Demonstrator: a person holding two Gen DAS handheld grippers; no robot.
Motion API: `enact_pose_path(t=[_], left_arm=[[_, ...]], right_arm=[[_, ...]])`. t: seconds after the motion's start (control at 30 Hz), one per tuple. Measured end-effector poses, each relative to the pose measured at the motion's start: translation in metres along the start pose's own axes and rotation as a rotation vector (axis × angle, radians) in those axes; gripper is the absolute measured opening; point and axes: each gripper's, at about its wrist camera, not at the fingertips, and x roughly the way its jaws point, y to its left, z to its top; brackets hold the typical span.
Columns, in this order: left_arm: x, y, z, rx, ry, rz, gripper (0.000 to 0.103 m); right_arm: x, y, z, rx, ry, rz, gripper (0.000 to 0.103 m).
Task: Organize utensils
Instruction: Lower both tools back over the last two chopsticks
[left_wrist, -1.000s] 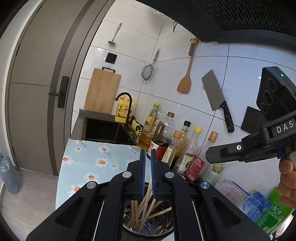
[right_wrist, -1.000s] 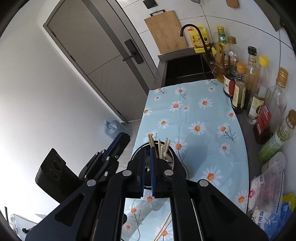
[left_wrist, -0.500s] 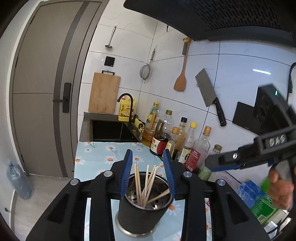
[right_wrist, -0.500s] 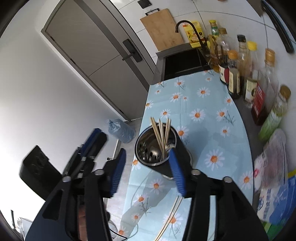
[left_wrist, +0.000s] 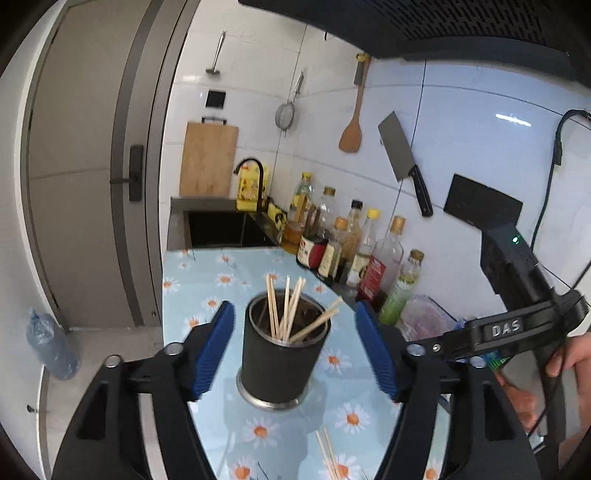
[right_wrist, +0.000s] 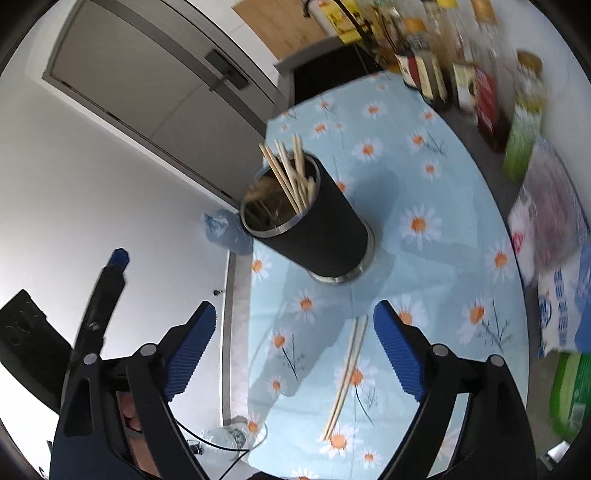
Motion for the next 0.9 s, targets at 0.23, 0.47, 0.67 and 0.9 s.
enact_pose_path(t=[0.23, 0.47, 0.67, 0.9], left_arm=[[0.001, 0.005, -0.025, -0.021, 0.114, -0.041, 0.079], [0.011, 0.016, -0.063, -0.083, 0.268, -0.062, 0.080], [0.032, 0.026, -0.104, -0.122, 0.417, -0.064, 0.080], [0.049, 0.026, -0.141, -0.132, 0.544, -0.090, 0.080]], right_arm=[[0.026, -0.010, -0.024, 0.028, 0.086, -0.020, 0.087], [0.059, -0.028, -0.045, 0.080, 0.173, -0.080, 0.087], [0.093, -0.047, -0.058, 0.142, 0.255, -0.112, 0.087], [0.115, -0.057, -0.067, 0.184, 0.284, -0.177, 0.080]])
